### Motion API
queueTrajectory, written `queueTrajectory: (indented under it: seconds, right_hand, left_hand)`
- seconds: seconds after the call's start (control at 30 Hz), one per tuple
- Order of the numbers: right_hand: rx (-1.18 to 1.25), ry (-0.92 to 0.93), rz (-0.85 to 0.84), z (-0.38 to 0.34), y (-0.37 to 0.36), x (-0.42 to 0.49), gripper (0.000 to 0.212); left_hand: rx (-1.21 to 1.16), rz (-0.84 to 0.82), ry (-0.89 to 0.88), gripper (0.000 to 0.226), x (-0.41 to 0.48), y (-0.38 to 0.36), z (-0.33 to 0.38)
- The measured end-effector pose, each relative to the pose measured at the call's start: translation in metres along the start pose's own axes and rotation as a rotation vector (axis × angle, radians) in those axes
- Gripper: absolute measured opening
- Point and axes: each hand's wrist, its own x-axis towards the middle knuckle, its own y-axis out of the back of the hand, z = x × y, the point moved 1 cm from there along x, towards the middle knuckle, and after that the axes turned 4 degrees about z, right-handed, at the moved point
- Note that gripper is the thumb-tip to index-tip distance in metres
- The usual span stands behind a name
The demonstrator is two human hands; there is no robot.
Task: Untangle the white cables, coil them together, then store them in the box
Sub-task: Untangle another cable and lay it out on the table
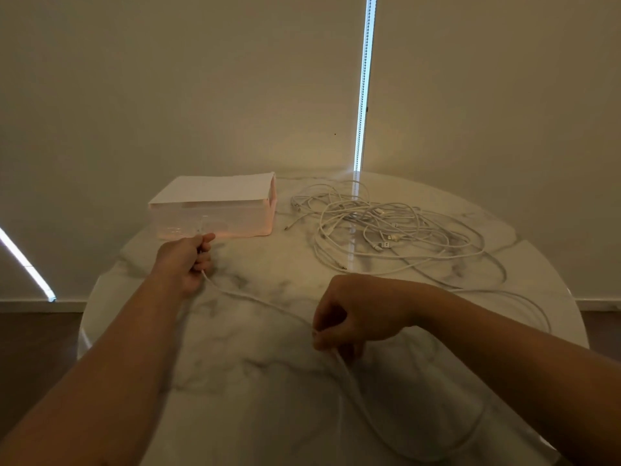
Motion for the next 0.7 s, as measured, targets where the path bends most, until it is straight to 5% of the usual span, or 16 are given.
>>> queueTrajectory:
  seconds: [0.2, 0.37, 0.53, 0.7]
  right_hand:
    - [-0.383, -0.047, 0.288, 0.045, 0.018, -0.021, 0.015]
    - [-0.545, -0.273, 0.277, 0.096, 0.027, -0.059, 0.029]
    - [-0.421, -0.143, 0.462, 0.072, 0.005, -0.048, 0.012]
    - [-0.199, 0.074, 0.453, 0.010, -0.033, 0.006, 0.029]
  left_hand:
    - [0.234, -0.051, -0.077, 0.029, 0.000, -0.003, -0.007]
    - [0.407, -0.047, -0.196, 0.027, -0.005, -0.004, -0.008]
    - [0.418, -0.021, -0.247, 0.024, -0.005, -0.009, -0.008]
    - [0.414, 0.015, -0.298, 0.023, -0.012, -0.012, -0.008]
